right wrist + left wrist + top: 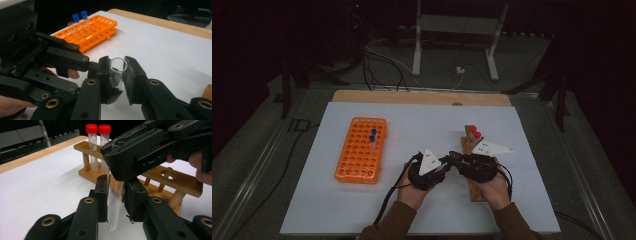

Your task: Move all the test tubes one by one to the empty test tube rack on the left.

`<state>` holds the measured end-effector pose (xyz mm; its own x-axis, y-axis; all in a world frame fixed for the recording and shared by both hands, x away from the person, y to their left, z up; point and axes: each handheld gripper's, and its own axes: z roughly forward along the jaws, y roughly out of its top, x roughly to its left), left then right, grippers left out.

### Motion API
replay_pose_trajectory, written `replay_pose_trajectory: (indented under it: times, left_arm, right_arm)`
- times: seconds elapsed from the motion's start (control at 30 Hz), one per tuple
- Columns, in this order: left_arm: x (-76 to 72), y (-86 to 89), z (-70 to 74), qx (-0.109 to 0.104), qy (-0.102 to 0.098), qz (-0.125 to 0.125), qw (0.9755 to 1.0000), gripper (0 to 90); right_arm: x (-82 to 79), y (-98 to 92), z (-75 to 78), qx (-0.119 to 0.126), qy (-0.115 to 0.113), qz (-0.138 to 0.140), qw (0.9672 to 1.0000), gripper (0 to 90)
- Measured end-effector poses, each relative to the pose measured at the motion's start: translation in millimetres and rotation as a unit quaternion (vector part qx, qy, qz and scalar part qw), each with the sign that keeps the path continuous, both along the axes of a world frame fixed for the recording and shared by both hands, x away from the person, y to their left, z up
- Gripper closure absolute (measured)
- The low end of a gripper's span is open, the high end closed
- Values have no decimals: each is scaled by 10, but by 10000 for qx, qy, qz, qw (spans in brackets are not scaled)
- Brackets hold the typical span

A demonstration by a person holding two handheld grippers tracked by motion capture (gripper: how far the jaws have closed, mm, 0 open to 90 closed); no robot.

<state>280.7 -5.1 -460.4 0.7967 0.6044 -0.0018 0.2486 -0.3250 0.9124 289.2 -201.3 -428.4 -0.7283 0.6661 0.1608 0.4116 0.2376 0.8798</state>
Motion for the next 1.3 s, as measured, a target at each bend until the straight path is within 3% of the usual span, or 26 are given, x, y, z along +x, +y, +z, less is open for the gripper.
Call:
replay_pose_trajectory:
  times: [0.1,0.3,0.63,0.9,1.3]
  left_arm:
    - [6,2,-2,3,22,10,10000,757]
    - [32,24,-12,64,74,102,9999,758]
    - [54,112,-12,77,131,253,9996,759]
    - [73,225,19,29,133,382,9992,759]
    - [100,397,41,-18,131,604,9981,759]
  right_arm:
    - [2,-3,0,20,-1,7,10000,731]
    - [17,-64,30,268,-1,91,9996,489]
    - [32,-101,46,64,-160,-203,9996,148]
    - [52,-142,27,-48,-192,-346,9992,49]
    - [70,-216,1,-93,-238,-497,9984,11]
